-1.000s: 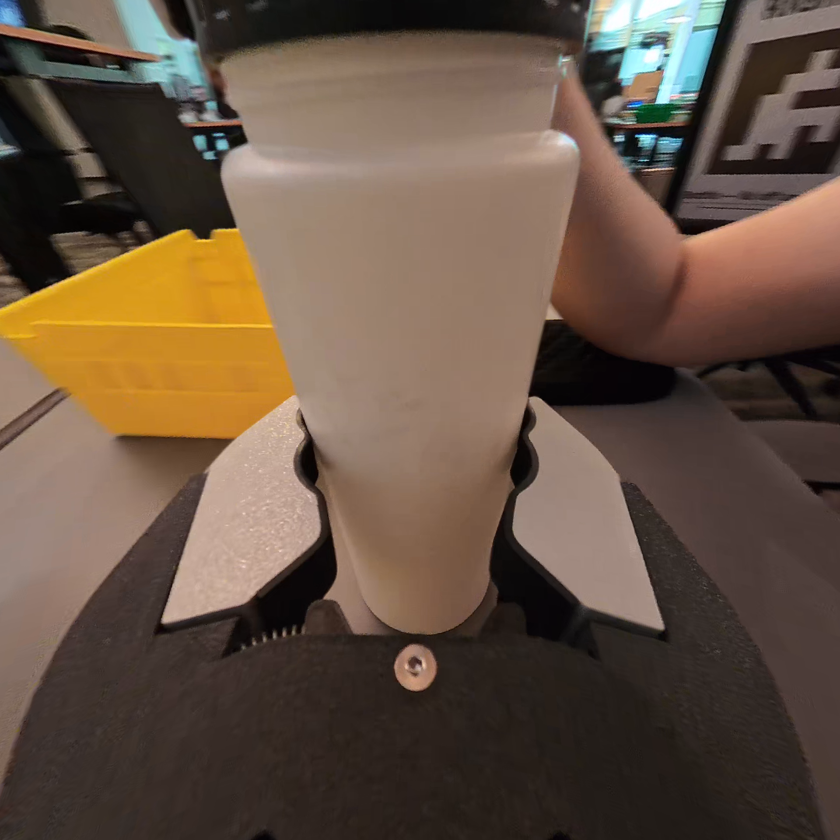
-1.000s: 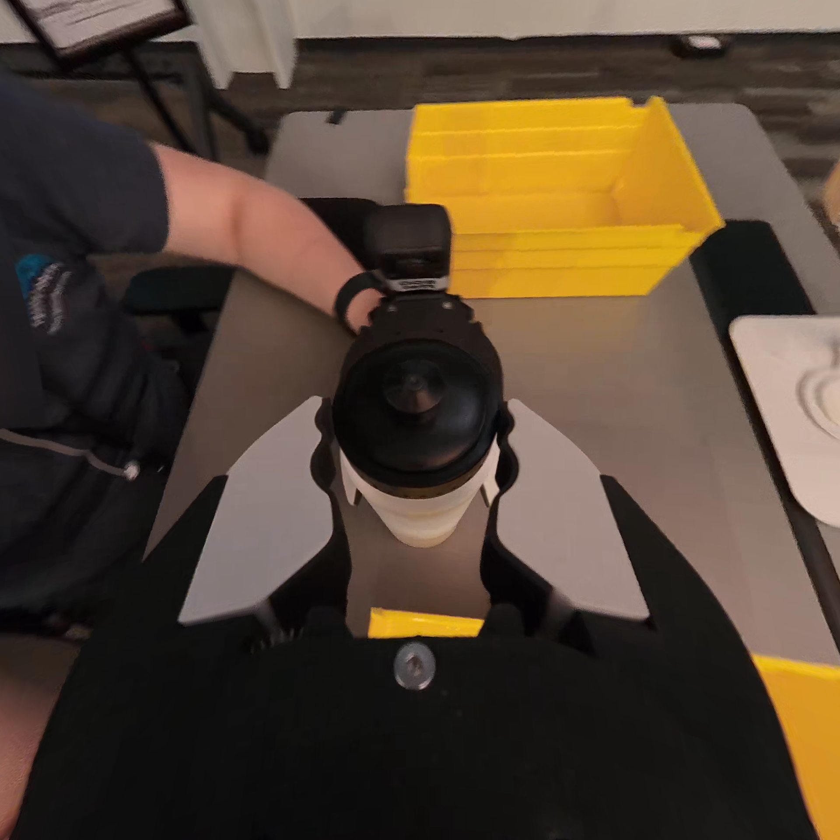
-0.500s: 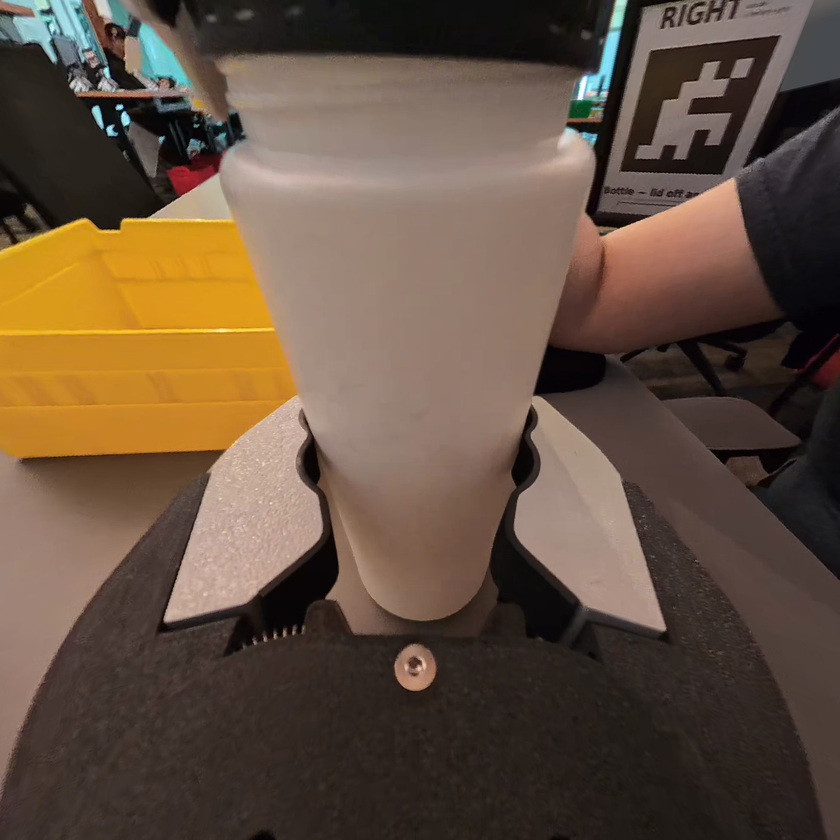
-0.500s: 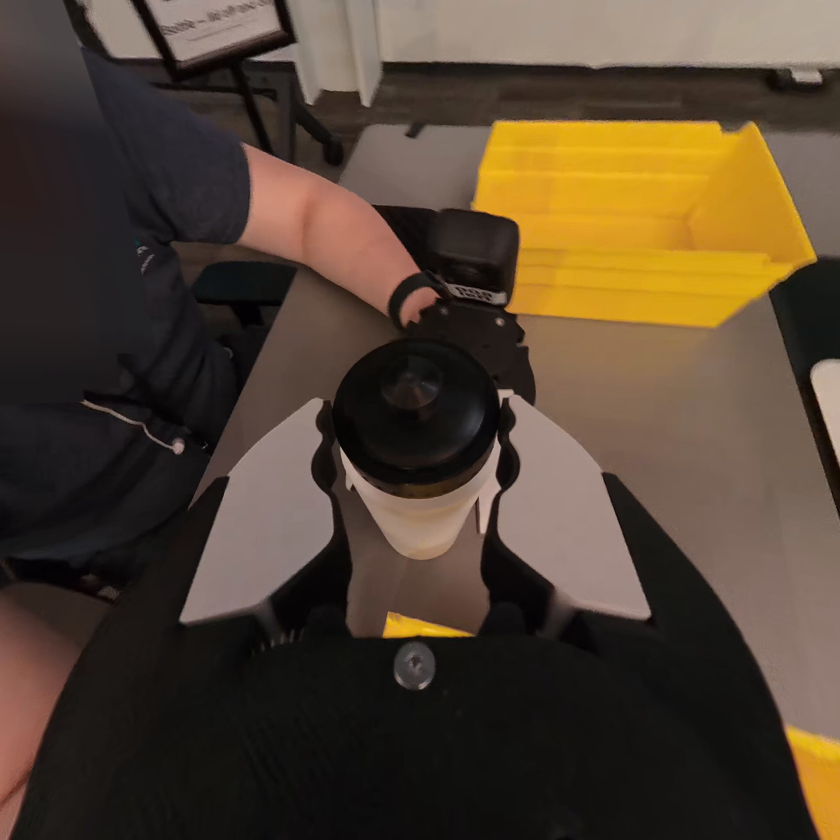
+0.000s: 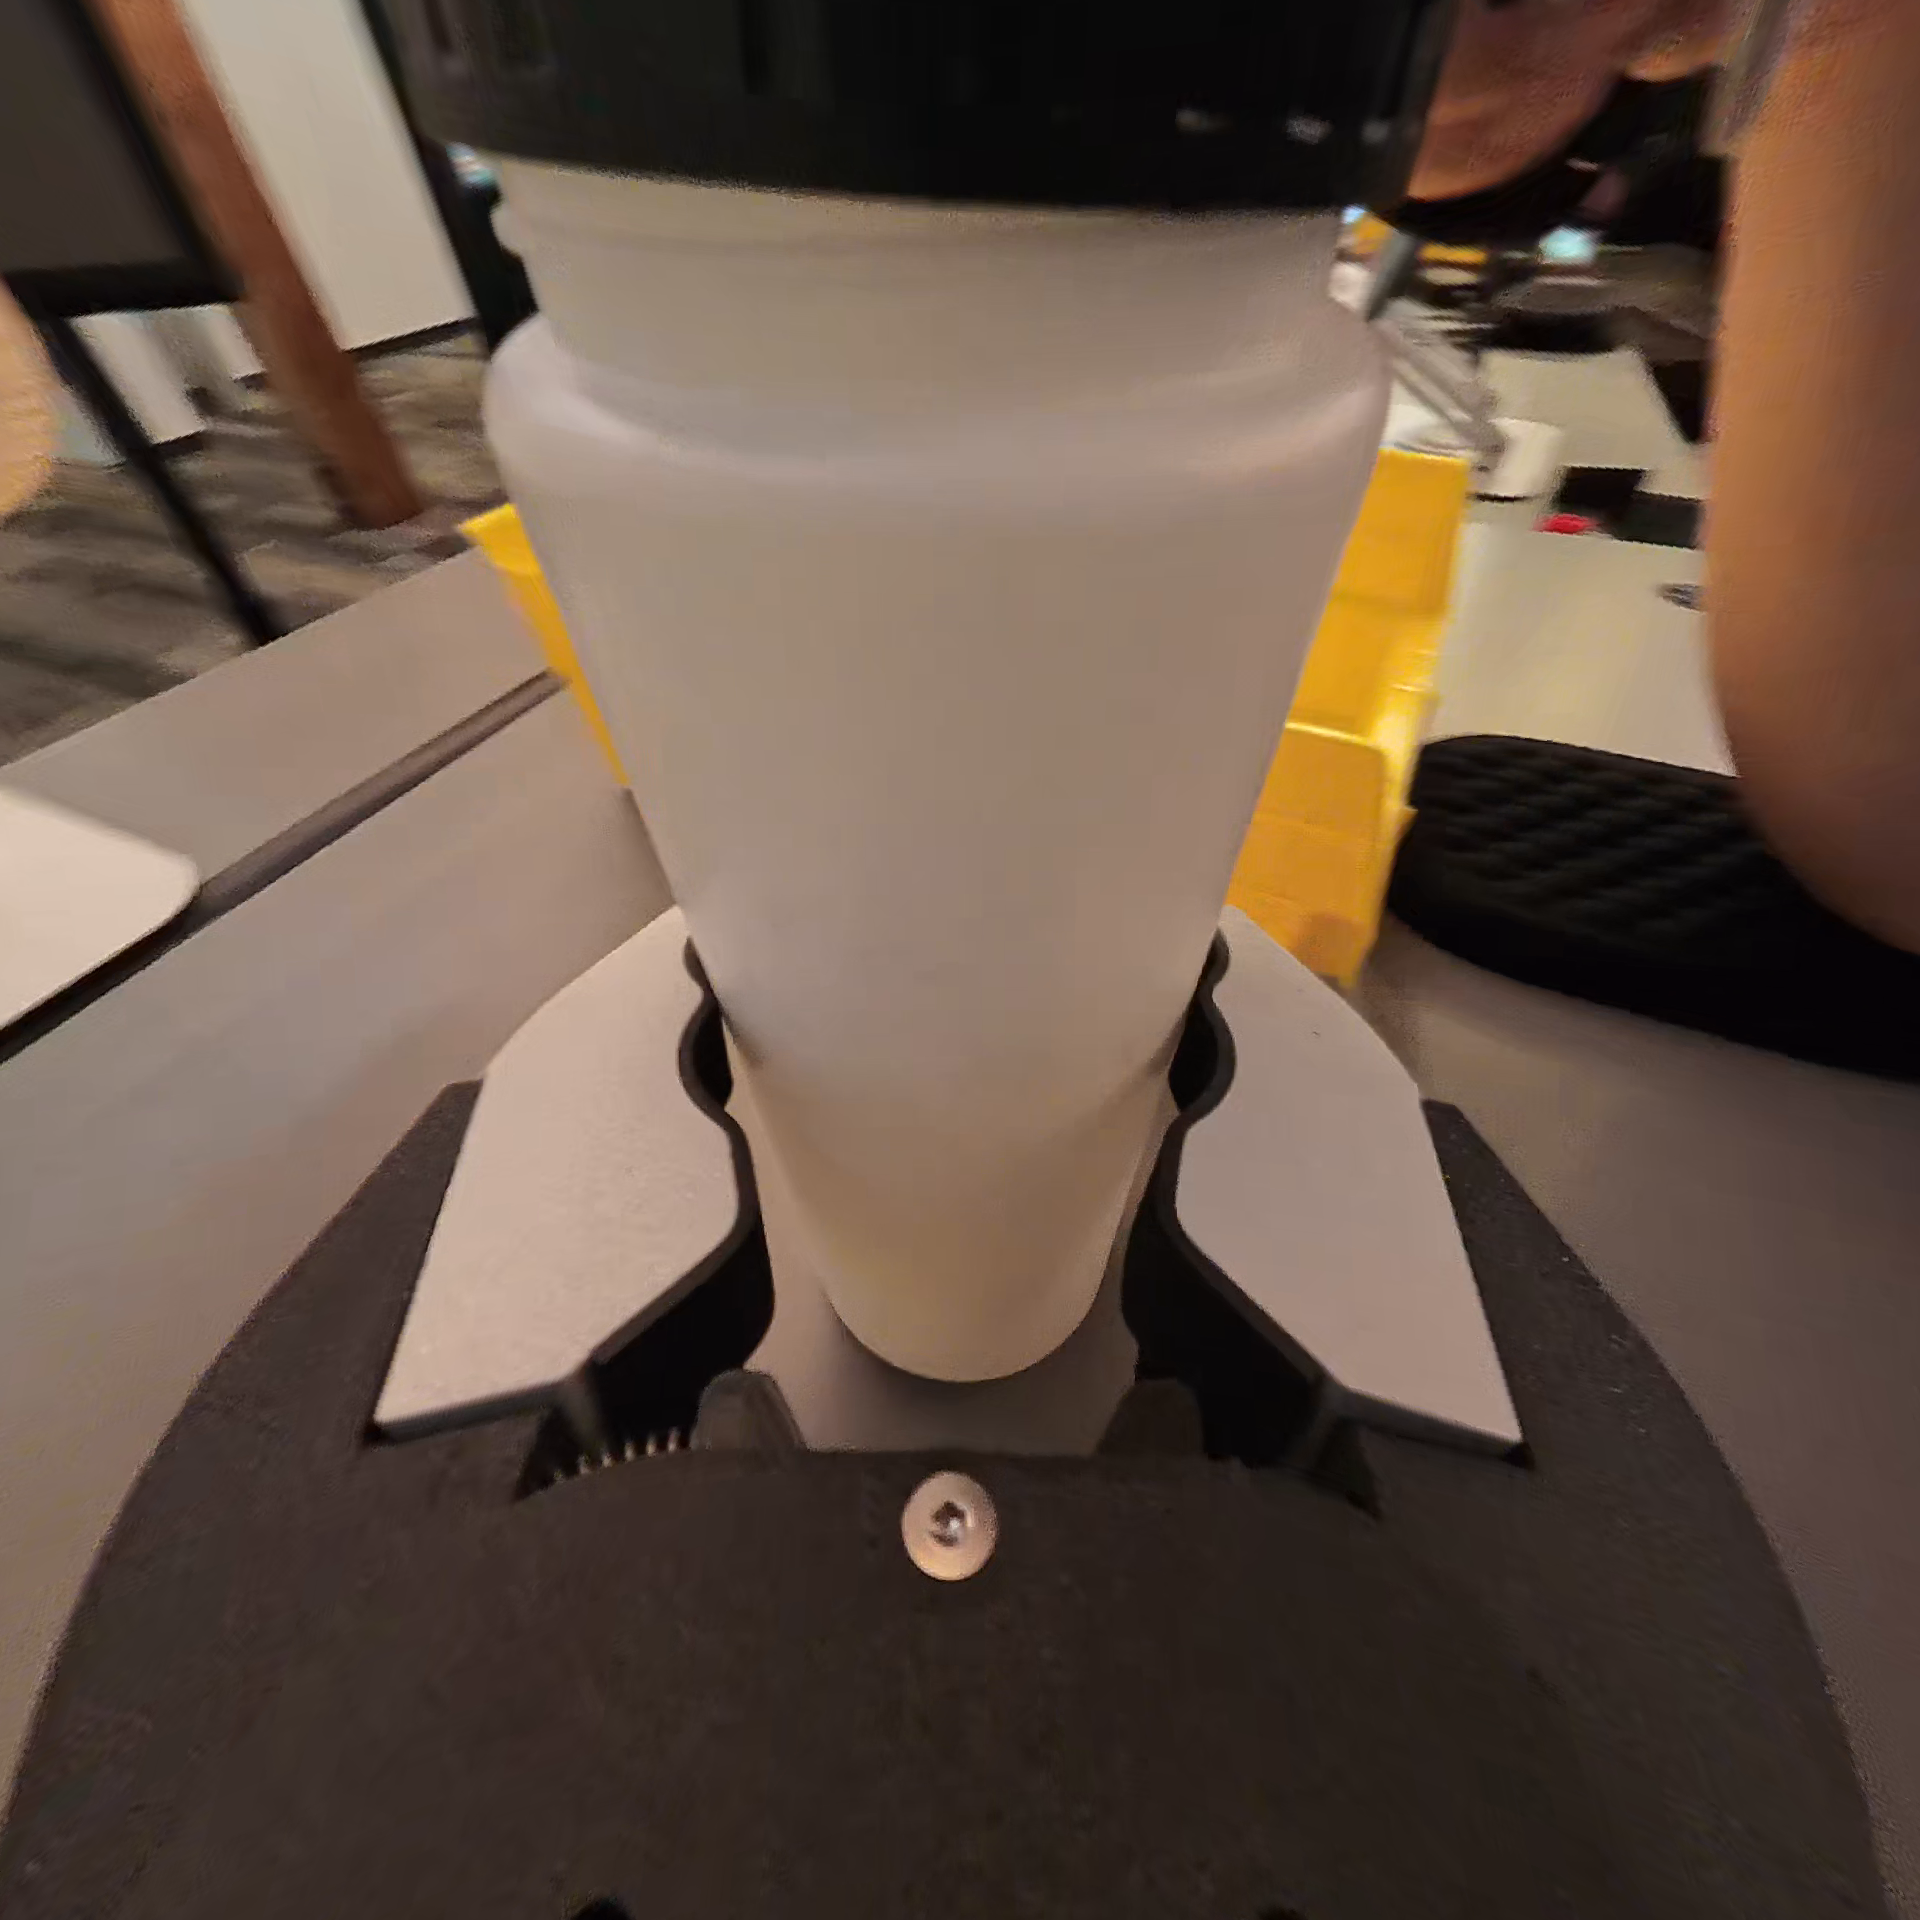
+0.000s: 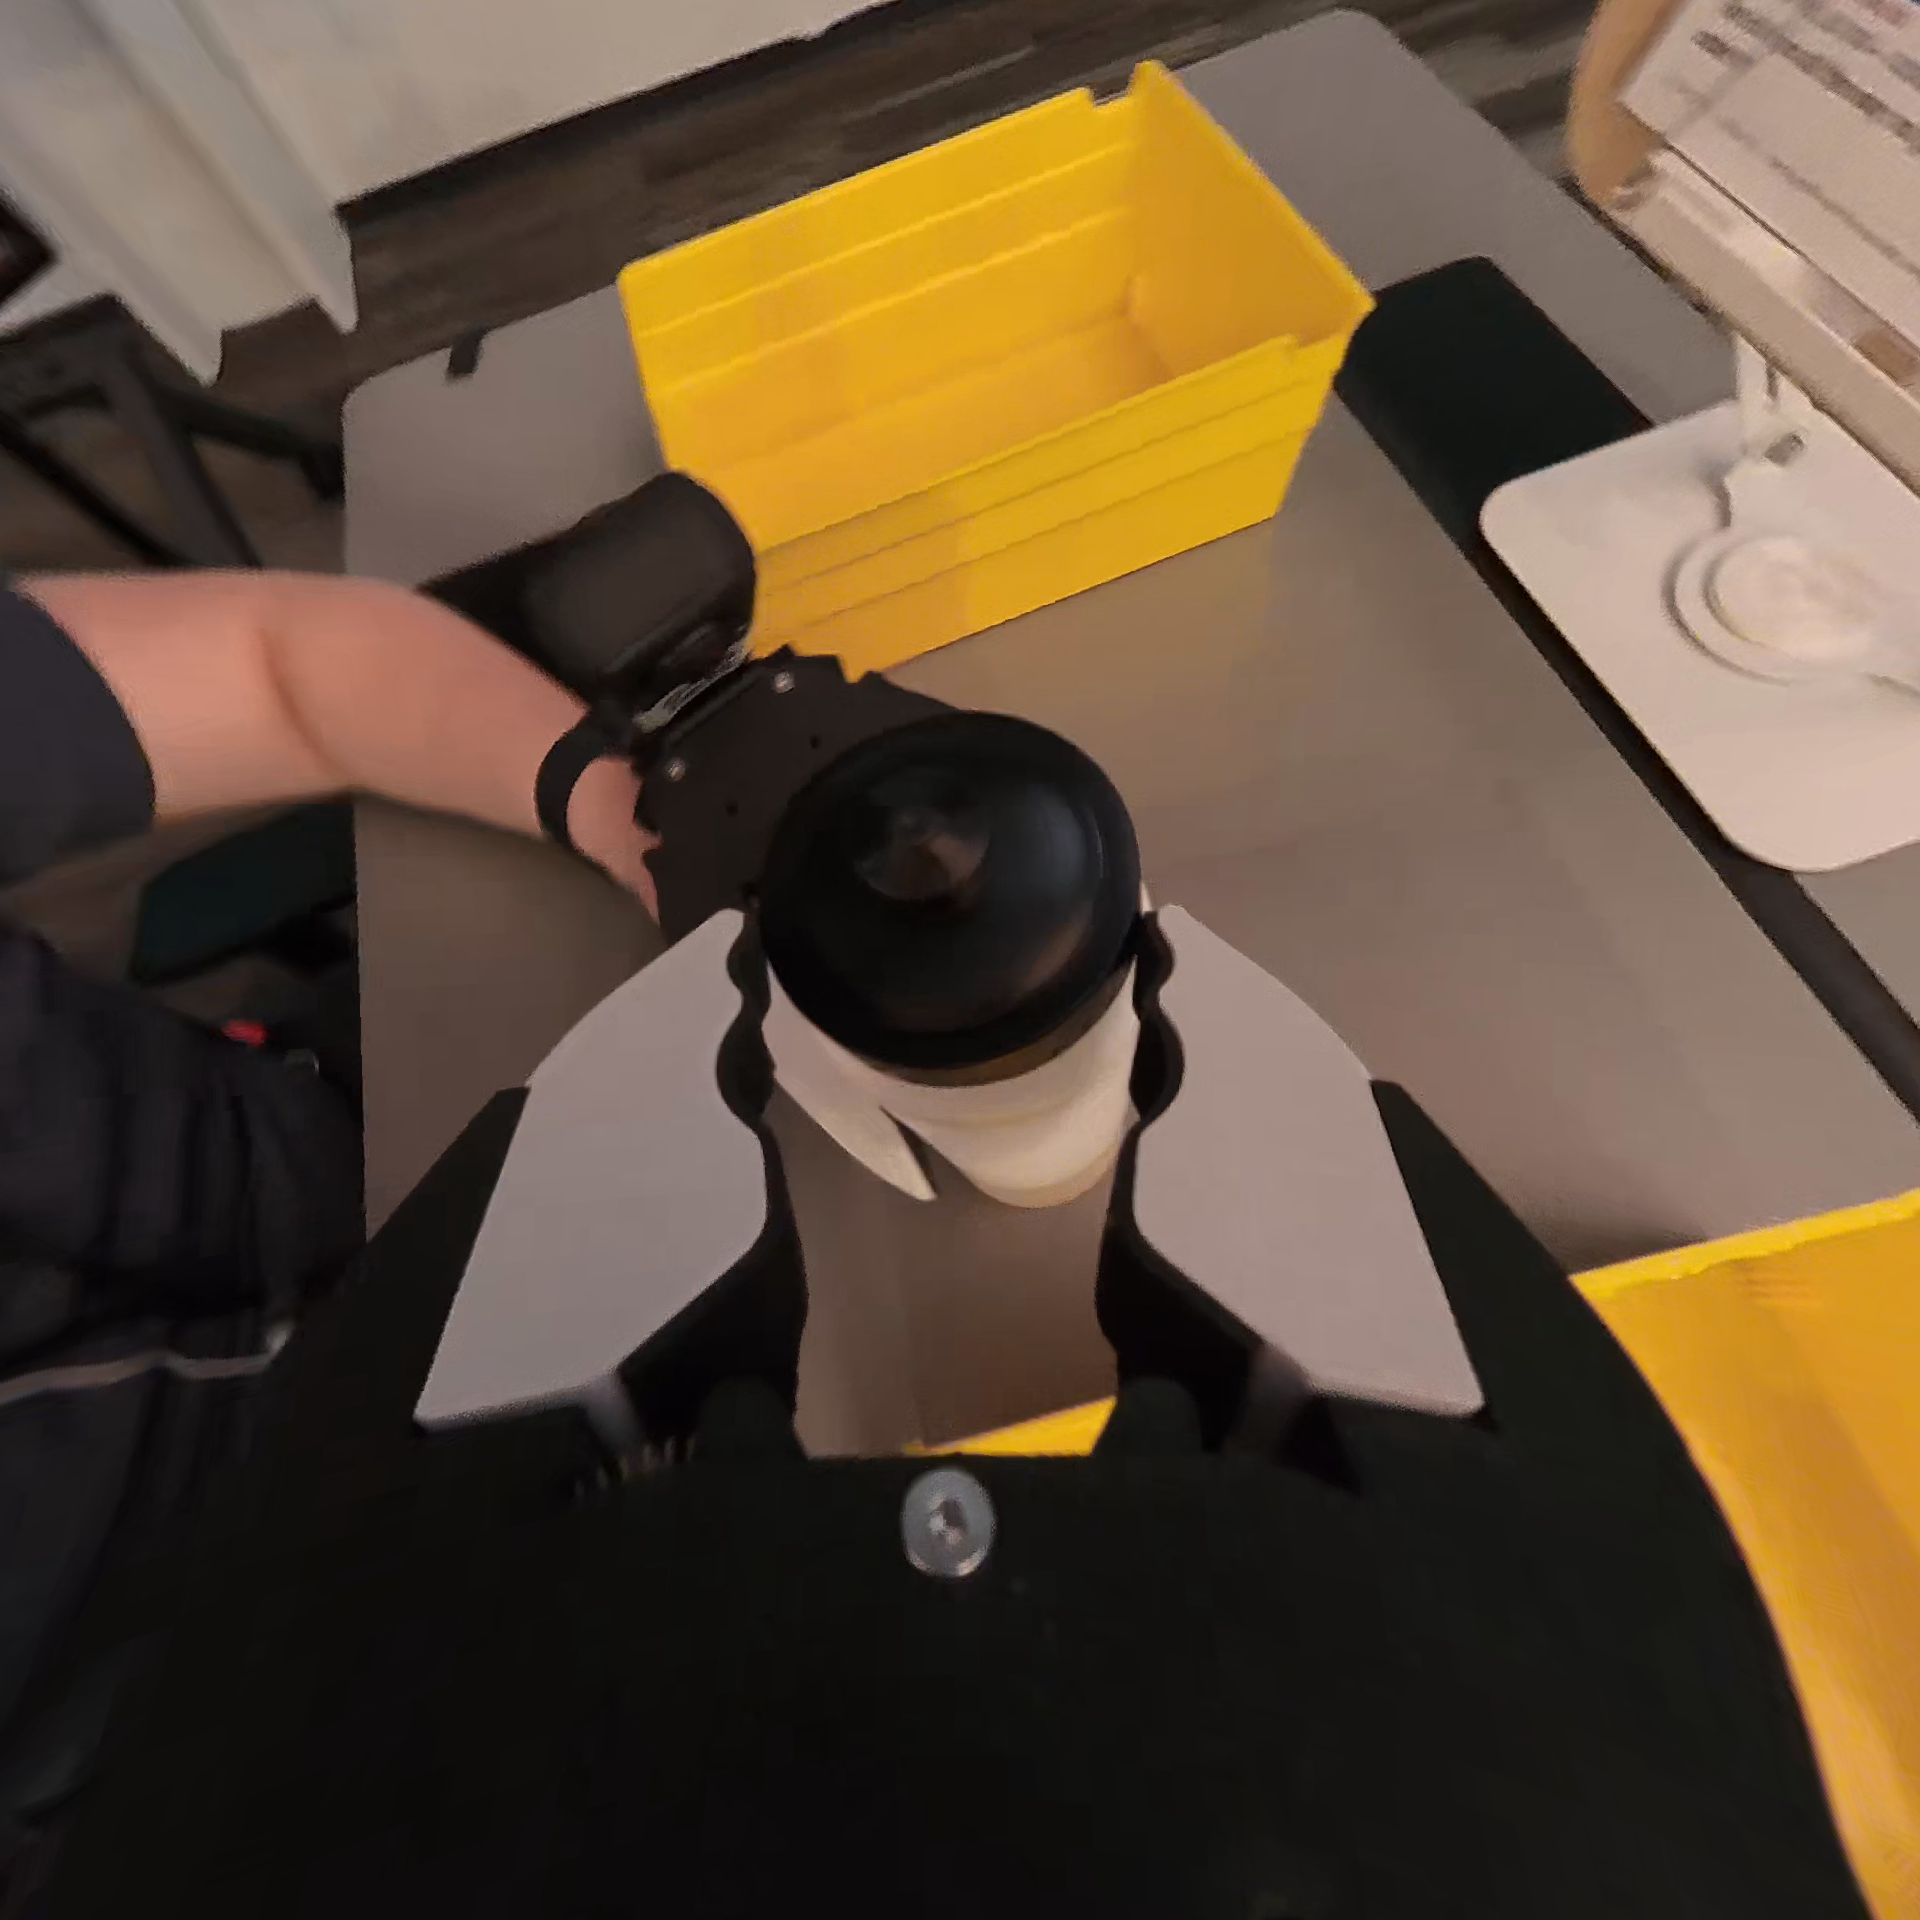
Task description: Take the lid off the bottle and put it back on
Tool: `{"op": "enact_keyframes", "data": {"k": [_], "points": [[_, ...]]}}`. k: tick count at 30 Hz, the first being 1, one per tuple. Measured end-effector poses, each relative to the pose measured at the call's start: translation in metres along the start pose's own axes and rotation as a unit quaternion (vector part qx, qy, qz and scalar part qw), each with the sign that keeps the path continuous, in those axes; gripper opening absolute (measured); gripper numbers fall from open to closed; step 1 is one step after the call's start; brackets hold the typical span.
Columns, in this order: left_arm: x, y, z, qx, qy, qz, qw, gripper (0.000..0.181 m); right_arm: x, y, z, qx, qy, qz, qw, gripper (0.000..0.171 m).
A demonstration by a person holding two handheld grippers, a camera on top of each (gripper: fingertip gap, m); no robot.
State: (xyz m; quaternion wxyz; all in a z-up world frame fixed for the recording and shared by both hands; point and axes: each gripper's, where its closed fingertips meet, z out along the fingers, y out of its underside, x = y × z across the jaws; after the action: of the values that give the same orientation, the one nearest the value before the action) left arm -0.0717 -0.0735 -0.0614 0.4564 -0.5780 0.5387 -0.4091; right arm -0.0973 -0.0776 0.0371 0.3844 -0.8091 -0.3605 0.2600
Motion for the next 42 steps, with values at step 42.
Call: {"op": "enact_keyframes", "data": {"k": [42], "points": [[-0.096,0.006,-0.021,0.019,-0.178,-0.052,0.982,0.085,0.045,-0.060,0.048,-0.261,0.224,0.140,0.928,0.073]]}}
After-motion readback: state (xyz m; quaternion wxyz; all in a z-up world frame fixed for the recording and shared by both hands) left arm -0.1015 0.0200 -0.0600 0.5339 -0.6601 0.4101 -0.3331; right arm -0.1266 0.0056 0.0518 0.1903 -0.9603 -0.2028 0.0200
